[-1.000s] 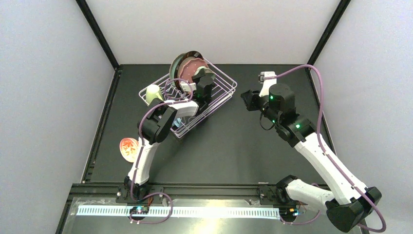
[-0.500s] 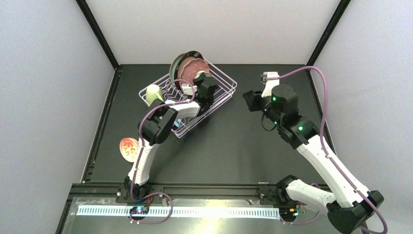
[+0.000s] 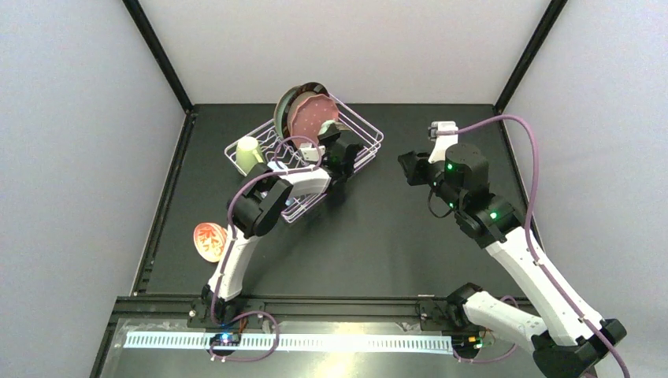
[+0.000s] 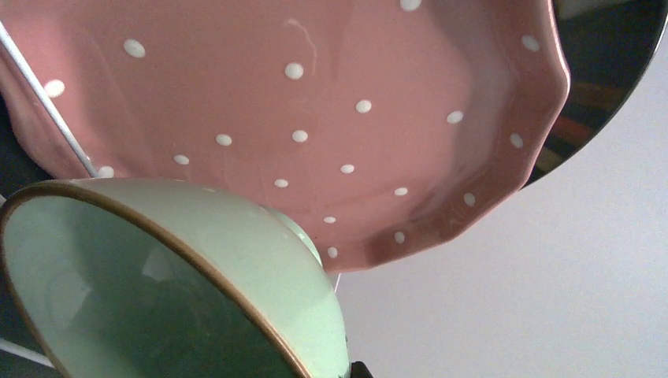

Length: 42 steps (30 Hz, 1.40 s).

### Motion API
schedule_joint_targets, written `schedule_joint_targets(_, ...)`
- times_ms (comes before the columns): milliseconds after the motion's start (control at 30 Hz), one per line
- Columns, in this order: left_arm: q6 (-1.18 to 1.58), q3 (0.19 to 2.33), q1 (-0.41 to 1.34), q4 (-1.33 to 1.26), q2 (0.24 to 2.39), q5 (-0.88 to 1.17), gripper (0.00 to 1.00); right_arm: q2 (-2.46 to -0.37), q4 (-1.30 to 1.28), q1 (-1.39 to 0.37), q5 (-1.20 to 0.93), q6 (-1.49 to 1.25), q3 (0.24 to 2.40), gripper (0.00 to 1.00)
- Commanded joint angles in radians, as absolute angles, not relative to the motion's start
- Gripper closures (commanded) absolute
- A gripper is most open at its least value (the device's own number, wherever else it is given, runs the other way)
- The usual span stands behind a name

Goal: Load the mixed dishes into the dish rack
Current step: Place the upside down bowl on the dish rack.

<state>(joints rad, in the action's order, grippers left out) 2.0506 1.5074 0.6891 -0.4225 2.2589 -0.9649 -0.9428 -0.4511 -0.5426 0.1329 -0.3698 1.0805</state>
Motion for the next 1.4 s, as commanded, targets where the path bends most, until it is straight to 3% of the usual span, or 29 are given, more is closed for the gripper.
schedule_joint_targets(0, 2.103, 1.526, 0.711, -0.312, 2.224, -1.028, 0.92, -0.919, -0.469, -0.539, 0.158, -0.353, 1.059, 0.19)
schedule_joint_targets(367, 2.195, 1.463, 0.743, -0.242, 2.195, -1.026, 0.86, -0.9, -0.481, -0.538, 0.148, -0.358, 1.043, 0.19)
schedule_joint_targets(667, 2.227, 1.439, 0.771, -0.191, 2.168, -1.025, 0.63, -0.875, -0.486, -0.539, 0.136, -0.359, 1.034, 0.19)
schedule_joint_targets(1367, 2.234, 1.39, 0.804, -0.136, 2.117, -1.008, 0.5, -0.862, -0.483, -0.538, 0.123, -0.363, 1.026, 0.19)
